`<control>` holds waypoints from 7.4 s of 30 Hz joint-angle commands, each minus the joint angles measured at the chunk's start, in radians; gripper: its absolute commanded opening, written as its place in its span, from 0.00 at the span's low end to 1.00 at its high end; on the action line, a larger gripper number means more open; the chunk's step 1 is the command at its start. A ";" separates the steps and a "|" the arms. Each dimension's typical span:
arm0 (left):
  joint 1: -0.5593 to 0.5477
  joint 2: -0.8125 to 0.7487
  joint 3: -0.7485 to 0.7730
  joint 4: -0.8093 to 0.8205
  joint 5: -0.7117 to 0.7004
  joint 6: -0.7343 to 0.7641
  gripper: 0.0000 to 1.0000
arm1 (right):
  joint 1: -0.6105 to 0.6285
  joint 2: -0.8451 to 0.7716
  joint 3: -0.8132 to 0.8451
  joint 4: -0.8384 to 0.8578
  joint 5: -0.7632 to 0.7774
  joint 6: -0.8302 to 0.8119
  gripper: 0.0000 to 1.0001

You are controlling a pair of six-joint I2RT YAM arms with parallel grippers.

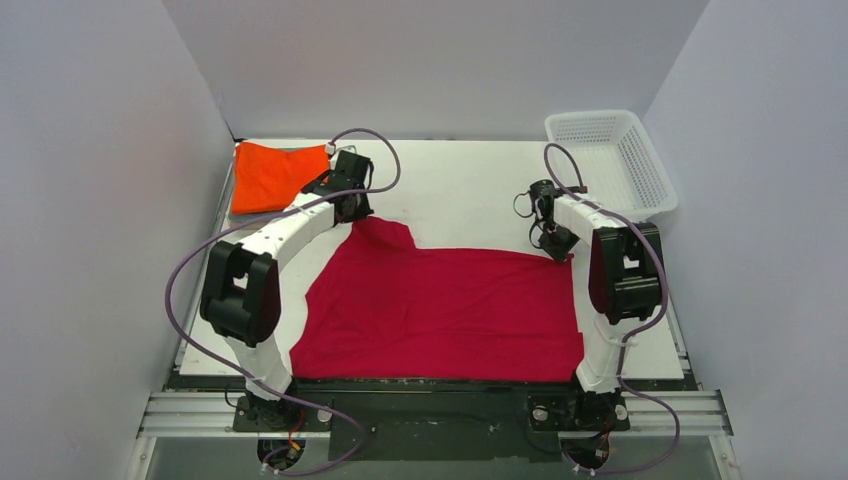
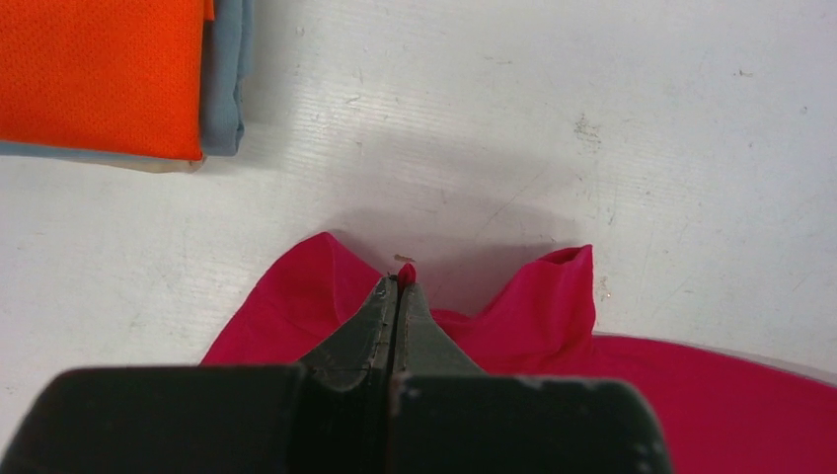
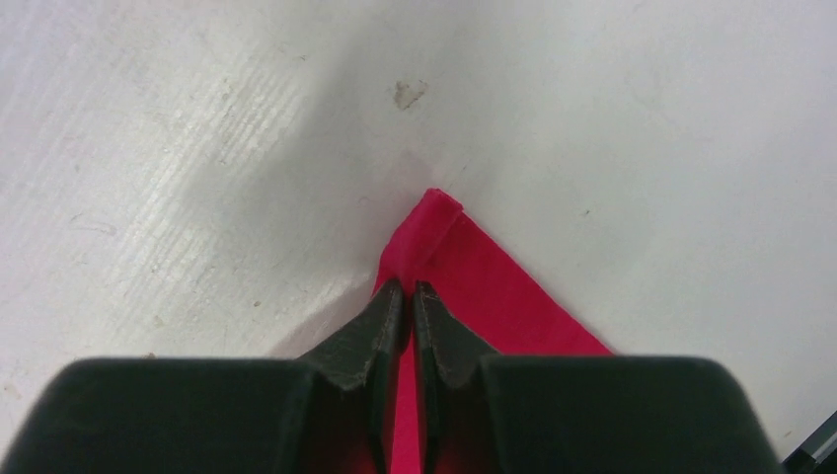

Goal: Fold and stack the t-shirts
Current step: Grab the side of the flattened tshirt furthest away from the robot with both arms, then fold the other side of the tshirt into a rectangle, then rotate the tshirt 90 degrees, then grab the bottom of the folded rectangular tshirt with both arms, then fold the folded rectangular tshirt in 1/3 of the way

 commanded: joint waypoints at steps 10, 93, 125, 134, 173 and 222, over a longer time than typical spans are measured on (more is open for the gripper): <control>-0.010 -0.286 -0.266 0.144 0.108 -0.018 0.00 | 0.063 -0.140 -0.026 -0.043 0.022 -0.041 0.00; -0.096 -0.422 -0.727 0.220 0.148 -0.447 0.87 | 0.163 -0.475 -0.583 0.380 -0.461 -0.232 0.81; -0.055 1.061 1.269 0.047 0.472 -0.334 0.89 | 0.549 -0.643 -0.824 0.406 -0.856 -0.169 0.83; -0.042 1.189 1.235 0.332 0.488 -0.585 0.92 | 0.720 -0.441 -0.649 0.642 -0.994 -0.139 0.83; -0.522 -0.881 -0.787 -0.036 0.111 -0.573 0.95 | 0.697 -1.009 -0.895 0.297 -0.534 0.132 0.64; -0.182 -0.502 -0.576 0.293 0.346 -0.379 0.00 | 0.444 -0.584 -0.333 0.387 -0.543 -0.117 0.00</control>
